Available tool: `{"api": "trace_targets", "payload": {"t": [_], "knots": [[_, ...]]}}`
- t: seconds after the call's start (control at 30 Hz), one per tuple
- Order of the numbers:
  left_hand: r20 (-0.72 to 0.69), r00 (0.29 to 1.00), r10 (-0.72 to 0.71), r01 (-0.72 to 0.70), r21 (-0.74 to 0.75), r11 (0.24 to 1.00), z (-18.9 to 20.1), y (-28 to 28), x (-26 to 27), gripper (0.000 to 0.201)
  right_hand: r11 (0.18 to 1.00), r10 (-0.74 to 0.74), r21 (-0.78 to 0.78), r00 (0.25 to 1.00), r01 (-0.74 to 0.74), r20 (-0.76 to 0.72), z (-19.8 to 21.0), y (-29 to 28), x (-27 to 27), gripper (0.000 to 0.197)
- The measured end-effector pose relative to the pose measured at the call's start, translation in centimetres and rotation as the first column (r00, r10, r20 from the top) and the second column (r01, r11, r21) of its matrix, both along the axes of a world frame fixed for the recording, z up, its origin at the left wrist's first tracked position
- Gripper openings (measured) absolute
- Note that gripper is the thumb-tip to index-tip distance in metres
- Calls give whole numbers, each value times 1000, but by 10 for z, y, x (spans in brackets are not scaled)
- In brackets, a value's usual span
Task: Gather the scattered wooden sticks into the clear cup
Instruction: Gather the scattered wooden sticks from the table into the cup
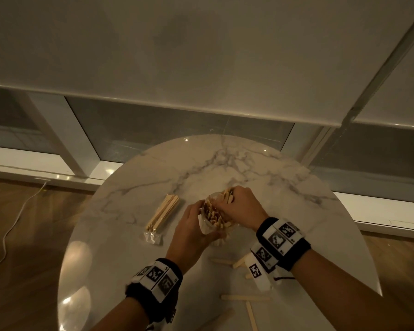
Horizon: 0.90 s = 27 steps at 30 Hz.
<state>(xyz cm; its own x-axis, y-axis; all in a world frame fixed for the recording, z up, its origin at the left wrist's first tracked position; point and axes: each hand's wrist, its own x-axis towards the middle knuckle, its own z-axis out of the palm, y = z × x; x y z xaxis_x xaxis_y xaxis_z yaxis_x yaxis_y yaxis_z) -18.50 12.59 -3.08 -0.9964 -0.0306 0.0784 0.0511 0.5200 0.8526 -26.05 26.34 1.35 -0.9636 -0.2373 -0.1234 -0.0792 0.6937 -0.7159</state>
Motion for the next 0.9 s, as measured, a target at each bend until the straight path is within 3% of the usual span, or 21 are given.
{"api": "trace_targets", "payload": {"t": [0.13, 0.33, 0.47, 0.57, 0.73, 0.9], "knots": [[12, 1000, -8, 7, 10, 1000, -5, -2, 1, 80, 986, -100, -132, 994, 106, 55, 11, 10, -13, 35], [17, 999, -33, 32, 27, 999, -4, -2, 2, 80, 993, 96, 60, 995, -97, 18, -3, 0, 5, 25], [95, 993, -77, 82, -50, 995, -2, -2, 1, 106, 988, 138, 57, 989, -141, 54, 1, 4, 5, 22], [82, 993, -81, 90, -115, 989, -1, -2, 3, 100, 983, 161, 83, 987, -162, 20, 10, 10, 0, 26], [82, 994, -76, 84, -92, 992, -1, -1, 3, 95, 952, 211, 246, 973, -184, -89, 21, 12, 1, 37], [56, 993, -103, 105, -32, 994, -2, -1, 2, 94, 919, 250, 300, 967, -256, 59, 18, -1, 13, 40]]}}
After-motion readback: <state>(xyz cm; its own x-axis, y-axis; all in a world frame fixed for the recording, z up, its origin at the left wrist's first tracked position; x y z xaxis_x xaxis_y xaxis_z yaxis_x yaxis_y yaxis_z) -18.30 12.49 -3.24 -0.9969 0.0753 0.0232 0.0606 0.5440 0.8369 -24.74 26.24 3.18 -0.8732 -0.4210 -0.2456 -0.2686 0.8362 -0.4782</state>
